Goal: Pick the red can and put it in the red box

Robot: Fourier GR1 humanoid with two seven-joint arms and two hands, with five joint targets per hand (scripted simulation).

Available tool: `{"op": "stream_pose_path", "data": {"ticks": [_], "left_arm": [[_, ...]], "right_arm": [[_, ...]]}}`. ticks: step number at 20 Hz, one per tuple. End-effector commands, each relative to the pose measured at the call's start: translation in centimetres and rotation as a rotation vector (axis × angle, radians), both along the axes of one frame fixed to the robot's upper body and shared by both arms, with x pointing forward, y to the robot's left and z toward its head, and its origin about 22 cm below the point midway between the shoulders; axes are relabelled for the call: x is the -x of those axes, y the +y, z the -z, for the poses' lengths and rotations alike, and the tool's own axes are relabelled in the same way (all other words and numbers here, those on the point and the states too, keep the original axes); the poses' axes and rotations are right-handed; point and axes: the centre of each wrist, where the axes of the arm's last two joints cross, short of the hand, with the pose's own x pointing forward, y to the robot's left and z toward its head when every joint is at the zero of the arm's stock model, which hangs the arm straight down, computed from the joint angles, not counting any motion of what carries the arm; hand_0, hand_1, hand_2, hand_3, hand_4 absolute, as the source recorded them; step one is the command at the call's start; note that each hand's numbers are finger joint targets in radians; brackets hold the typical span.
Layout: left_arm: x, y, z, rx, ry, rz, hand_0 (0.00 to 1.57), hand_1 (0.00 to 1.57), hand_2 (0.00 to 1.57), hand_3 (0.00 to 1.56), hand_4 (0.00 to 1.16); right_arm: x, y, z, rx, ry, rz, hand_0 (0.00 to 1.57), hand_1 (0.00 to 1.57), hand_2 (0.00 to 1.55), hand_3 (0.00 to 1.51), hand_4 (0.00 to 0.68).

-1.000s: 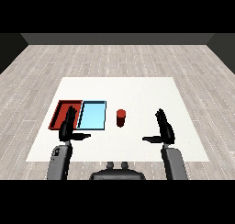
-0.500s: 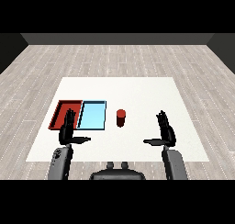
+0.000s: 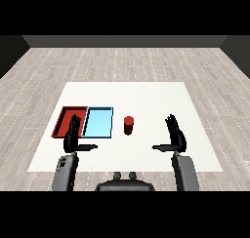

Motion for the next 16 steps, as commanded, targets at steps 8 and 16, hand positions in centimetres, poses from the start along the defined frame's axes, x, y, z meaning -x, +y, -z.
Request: {"op": "stream_pose_path", "data": {"ticks": [8,16], "left_arm": [[-0.3,-1.9,-1.2,0.01,-0.018,0.007,0.0,0.0,0.0,0.0,0.0],[-0.7,1.0,-2.5,0.023,-0.025,-0.017,0.0,0.0,0.0,0.0,0.0]], "right_arm": [[-1.0,2.5,-0.1,-0.048,0.037,-0.009,0.0,0.0,0.0,0.0,0.0],[-3.6,6.0,0.9,-0.085,0.069,-0.076,0.0,0.0,0.0,0.0,0.0]]}}
